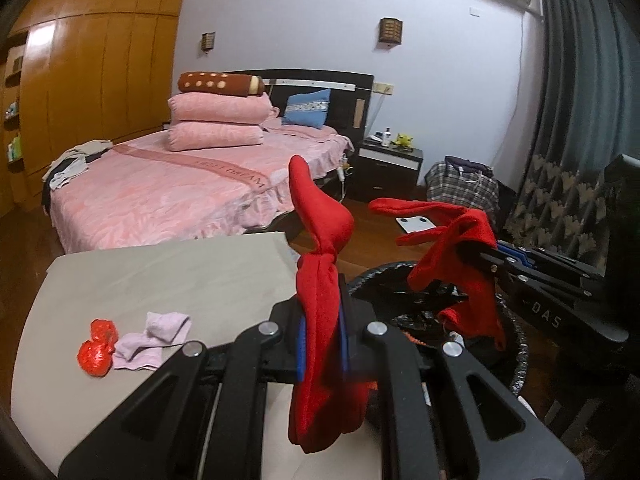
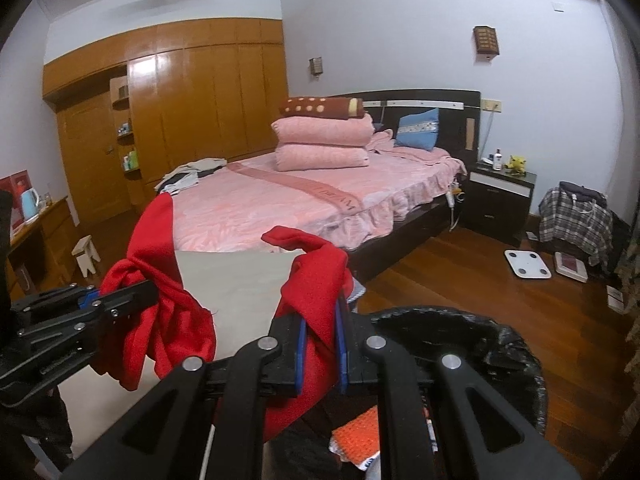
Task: Collect trash
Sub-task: 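Carry both red items over the bin and open both tools to drop them, then move both tools back over the red bag and pink cloth on the table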
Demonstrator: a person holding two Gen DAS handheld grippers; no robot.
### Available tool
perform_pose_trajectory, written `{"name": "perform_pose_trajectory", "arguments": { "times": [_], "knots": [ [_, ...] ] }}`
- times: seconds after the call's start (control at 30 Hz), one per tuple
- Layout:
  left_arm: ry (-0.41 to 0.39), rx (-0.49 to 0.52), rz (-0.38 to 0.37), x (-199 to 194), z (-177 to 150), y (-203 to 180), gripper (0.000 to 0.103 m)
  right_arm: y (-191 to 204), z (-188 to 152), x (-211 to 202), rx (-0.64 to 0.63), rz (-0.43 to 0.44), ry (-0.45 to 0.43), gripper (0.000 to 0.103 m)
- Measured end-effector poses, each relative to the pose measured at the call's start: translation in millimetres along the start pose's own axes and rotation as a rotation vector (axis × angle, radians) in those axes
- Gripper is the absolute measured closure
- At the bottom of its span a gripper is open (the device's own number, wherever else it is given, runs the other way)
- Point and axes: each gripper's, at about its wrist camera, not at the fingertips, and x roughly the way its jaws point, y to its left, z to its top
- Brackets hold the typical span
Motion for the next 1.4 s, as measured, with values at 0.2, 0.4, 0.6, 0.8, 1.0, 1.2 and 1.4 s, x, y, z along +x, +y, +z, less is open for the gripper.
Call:
{"name": "perform_pose_trajectory", "arguments": {
  "times": [0.2, 0.4, 0.6, 0.8, 1.0, 1.2, 1.4],
  "knots": [
    [0.006, 0.023, -0.029, 7, 1, -14, 0.092, -15, -2, -6, 0.015, -0.037, -0.007, 0.091],
    [0.025, 0.039, -0.068, 21, 2, -25, 0.092, -33, -6, -12, 0.021, -0.076, -0.004, 0.091],
    [0.042, 0.061, -0.118, 41, 3, -45, 0.092, -58, -11, -15, 0.034, -0.132, 0.014, 0.091],
    [0.065, 0.094, -0.173, 69, 2, -71, 0.092, -87, -19, -13, 0.059, -0.193, 0.040, 0.091],
    [0.092, 0.127, -0.222, 98, 0, -99, 0.090, -113, -33, -2, 0.085, -0.237, 0.089, 0.087],
    [0.120, 0.123, -0.240, 116, -7, -102, 0.045, -131, -49, 10, 0.106, -0.272, 0.136, 0.058],
    [0.116, 0.089, -0.169, 111, -8, -78, 0.021, -133, -56, 6, 0.112, -0.298, 0.129, 0.019]
  ]
}}
